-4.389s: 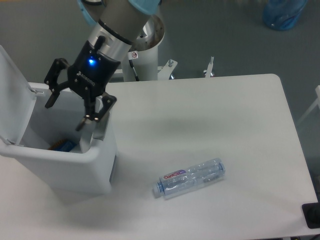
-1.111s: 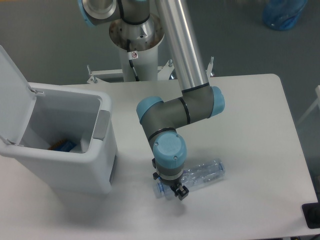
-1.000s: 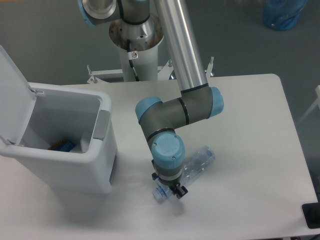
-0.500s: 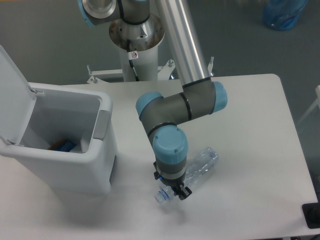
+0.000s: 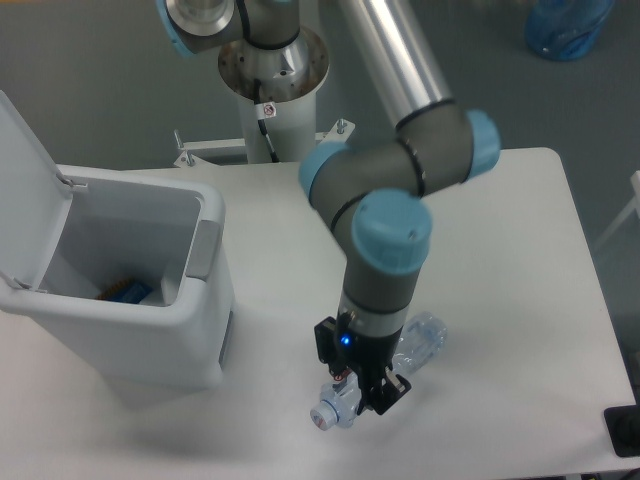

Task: Place the trash in the trash can
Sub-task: 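Lift the bottle and carry it over the trash can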

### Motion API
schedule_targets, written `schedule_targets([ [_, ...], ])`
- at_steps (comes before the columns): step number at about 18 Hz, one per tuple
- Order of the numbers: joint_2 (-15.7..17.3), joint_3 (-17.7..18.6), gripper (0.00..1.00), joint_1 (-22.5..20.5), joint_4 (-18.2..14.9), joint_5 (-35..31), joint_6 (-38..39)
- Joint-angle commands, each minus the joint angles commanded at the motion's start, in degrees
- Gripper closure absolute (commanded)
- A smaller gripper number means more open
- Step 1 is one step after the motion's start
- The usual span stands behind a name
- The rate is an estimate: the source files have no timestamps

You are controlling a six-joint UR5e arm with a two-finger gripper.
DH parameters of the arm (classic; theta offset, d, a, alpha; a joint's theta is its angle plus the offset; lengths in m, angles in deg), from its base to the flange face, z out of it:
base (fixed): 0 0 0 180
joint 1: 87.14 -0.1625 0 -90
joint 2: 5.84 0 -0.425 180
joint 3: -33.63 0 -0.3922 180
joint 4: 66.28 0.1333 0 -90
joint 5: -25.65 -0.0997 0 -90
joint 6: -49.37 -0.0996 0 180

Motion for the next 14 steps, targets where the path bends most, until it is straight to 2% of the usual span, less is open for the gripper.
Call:
schedule_targets([
  [2, 1.06, 0.0, 0.89, -1.05, 0.09, 8.17, 4.31],
  [5, 2.72, -0.26, 0.89, -1.49, 0.44, 17.06, 8.98],
  [9, 5.71, -0.35, 0.88, -1.76, 0.44, 24.98, 14.34],
  [14, 7.04, -1.58, 0.85, -2.28, 0.44, 34.82, 21.89],
])
